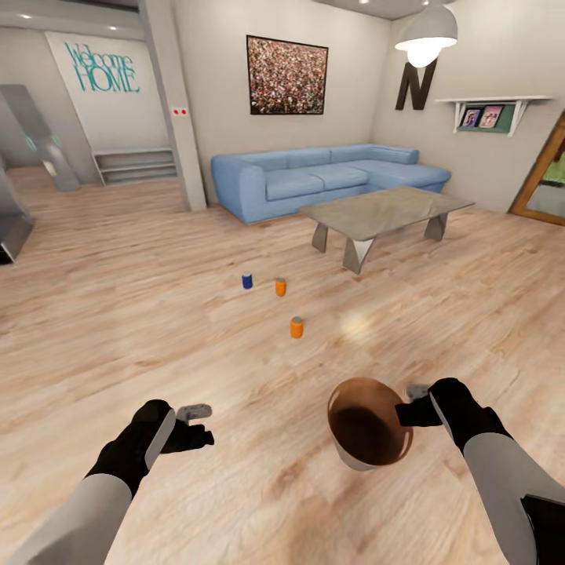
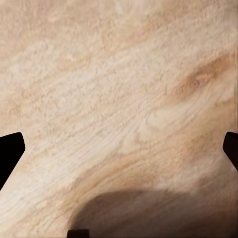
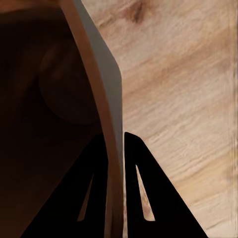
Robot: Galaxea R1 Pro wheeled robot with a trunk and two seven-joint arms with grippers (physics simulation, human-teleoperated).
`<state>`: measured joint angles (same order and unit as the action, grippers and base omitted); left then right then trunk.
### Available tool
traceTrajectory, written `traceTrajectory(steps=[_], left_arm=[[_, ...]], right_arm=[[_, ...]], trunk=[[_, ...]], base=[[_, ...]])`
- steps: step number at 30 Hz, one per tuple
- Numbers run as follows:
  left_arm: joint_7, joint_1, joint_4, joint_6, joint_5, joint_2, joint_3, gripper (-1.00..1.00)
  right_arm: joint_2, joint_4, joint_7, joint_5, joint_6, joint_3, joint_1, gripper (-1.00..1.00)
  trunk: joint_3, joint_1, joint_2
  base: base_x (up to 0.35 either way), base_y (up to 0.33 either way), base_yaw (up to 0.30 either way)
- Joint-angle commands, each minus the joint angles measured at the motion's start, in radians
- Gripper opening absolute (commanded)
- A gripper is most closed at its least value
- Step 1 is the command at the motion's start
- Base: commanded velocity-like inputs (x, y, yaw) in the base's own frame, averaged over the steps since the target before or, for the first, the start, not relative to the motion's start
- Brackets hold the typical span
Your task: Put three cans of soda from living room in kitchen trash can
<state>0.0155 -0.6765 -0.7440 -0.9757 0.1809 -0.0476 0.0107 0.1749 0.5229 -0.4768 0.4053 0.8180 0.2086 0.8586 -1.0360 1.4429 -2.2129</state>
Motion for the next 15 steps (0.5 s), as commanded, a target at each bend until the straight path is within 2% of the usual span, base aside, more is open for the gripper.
traceTrajectory(steps=[1, 15], left_arm=[[0.0, 0.0, 0.0, 0.0, 0.0, 0.0, 0.0, 1.0], [0.001, 0.0, 0.001, 0.0, -0.003, -0.001, -0.001, 1.0]], right_arm=[[0.0, 0.0, -0.005, -0.016, 0.004, 0.002, 0.0, -1.0], [0.0, 0.0, -0.004, -0.016, 0.004, 0.002, 0.0, -1.0]], trunk=[[0.0, 0.0, 0.0], [0.0, 0.0, 0.0]], base=[[0.297, -0.134, -0.239], [0.297, -0.134, -0.226]])
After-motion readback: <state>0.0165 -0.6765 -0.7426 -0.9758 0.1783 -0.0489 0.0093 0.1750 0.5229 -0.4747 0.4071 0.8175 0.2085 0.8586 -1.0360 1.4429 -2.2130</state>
